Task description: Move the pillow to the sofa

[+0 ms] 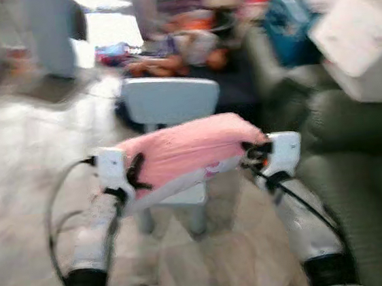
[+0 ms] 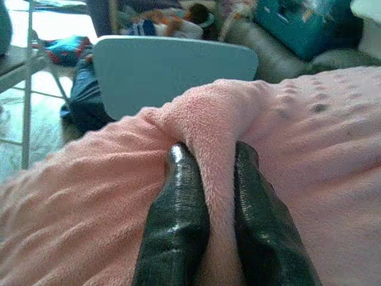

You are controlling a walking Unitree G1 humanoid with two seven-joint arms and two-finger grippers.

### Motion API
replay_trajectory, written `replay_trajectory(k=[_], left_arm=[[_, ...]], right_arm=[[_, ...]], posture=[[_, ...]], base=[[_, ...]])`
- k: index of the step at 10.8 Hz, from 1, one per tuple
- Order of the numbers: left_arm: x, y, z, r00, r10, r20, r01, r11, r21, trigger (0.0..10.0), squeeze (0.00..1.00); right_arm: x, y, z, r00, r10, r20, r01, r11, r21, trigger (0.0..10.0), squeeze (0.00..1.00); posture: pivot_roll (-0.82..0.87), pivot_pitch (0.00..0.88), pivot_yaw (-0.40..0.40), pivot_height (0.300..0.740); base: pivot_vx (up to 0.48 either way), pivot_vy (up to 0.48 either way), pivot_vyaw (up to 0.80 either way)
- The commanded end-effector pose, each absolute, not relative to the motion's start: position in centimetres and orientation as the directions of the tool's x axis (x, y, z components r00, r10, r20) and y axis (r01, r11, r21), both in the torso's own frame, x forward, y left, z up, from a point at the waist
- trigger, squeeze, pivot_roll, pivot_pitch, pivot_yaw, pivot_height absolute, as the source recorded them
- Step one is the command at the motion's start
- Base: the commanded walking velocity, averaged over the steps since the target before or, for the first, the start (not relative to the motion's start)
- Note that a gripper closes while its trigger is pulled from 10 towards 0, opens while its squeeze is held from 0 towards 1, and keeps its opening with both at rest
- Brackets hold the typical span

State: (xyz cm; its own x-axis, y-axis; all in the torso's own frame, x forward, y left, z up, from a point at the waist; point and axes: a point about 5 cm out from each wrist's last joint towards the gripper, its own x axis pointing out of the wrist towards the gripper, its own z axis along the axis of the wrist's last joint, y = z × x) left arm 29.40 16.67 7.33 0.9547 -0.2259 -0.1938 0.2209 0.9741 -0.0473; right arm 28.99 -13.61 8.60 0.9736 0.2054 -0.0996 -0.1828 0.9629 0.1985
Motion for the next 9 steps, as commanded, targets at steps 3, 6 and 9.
replay_trajectory(k=[3, 6, 9], left_arm=[[29.58, 16.5, 7.66, 0.96, -0.224, -0.17, 0.224, 0.974, -0.019, 10.0, 0.0], [29.41, 16.15, 7.88, 0.946, -0.288, -0.148, 0.282, 0.958, -0.059, 10.0, 0.0], [29.2, 15.97, 7.81, 0.937, -0.317, -0.144, 0.31, 0.948, -0.07, 10.0, 0.0]], right_arm=[[29.07, -15.81, 8.95, 0.987, 0.129, -0.091, -0.112, 0.978, 0.174, 10.0, 0.0], [29.21, -15.51, 9.32, 0.987, 0.141, -0.081, -0.125, 0.976, 0.179, 10.0, 0.0], [29.29, -15.5, 9.4, 0.988, 0.136, -0.076, -0.121, 0.976, 0.181, 10.0, 0.0]], posture=[[-0.07, 0.0, -0.05, 0.74], [-0.07, 0.004, -0.051, 0.74], [-0.07, 0.001, -0.048, 0.74]], base=[[0.0, 0.32, -0.8], [0.0, 0.0, -0.27], [0.0, 0.0, -0.8]])
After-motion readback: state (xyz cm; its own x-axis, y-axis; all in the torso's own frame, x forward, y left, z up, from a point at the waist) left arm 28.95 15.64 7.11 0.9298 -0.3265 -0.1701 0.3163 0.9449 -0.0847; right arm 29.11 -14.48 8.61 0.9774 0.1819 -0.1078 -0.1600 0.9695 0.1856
